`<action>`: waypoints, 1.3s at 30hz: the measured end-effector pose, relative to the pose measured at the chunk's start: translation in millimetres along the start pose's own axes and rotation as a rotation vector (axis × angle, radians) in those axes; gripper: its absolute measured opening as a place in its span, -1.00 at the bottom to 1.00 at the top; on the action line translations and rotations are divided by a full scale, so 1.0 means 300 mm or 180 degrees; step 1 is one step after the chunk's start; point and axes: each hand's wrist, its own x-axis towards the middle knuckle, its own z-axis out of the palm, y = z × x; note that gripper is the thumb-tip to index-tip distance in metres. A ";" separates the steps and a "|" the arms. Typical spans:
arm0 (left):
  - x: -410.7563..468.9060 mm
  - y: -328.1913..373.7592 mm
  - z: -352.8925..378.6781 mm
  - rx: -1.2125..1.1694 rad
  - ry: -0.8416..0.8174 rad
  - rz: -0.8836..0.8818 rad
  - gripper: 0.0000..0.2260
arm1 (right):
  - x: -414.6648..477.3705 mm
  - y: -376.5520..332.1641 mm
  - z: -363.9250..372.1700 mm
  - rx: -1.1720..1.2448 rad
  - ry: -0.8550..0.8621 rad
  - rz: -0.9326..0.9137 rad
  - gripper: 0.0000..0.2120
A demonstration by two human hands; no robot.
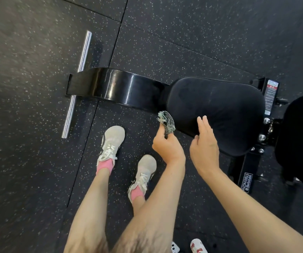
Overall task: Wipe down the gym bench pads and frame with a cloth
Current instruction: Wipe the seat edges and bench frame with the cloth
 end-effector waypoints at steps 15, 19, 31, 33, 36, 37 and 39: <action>-0.027 -0.073 -0.073 -0.0077 -0.1108 -0.1853 -0.85 | -0.040 0.098 -0.003 -0.0115 0.0261 0.0304 -0.39; 0.032 0.017 -0.034 -0.0434 -0.1407 -0.2572 -0.67 | -0.058 0.102 -0.016 -0.0025 0.0170 0.0348 -0.38; 0.129 0.238 -0.041 0.0151 -0.1739 -0.2239 -0.77 | -0.088 0.062 -0.054 -0.0160 -0.0246 0.0395 -0.35; 0.142 0.260 -0.050 0.0174 -0.1590 -0.2168 -0.76 | -0.088 0.048 -0.062 -0.0105 -0.0314 0.0438 -0.34; 0.204 0.316 -0.059 0.0213 -0.1161 -0.1573 -0.73 | -0.089 0.022 -0.079 -0.0095 -0.0376 0.0385 -0.34; 0.231 0.352 -0.053 0.0217 -0.1029 -0.1197 -0.71 | -0.089 0.012 -0.085 -0.0078 -0.0403 0.0378 -0.35; 0.251 0.463 -0.027 0.0131 -0.1140 -0.0539 -0.75 | -0.093 -0.010 -0.105 -0.0036 -0.0470 0.0396 -0.39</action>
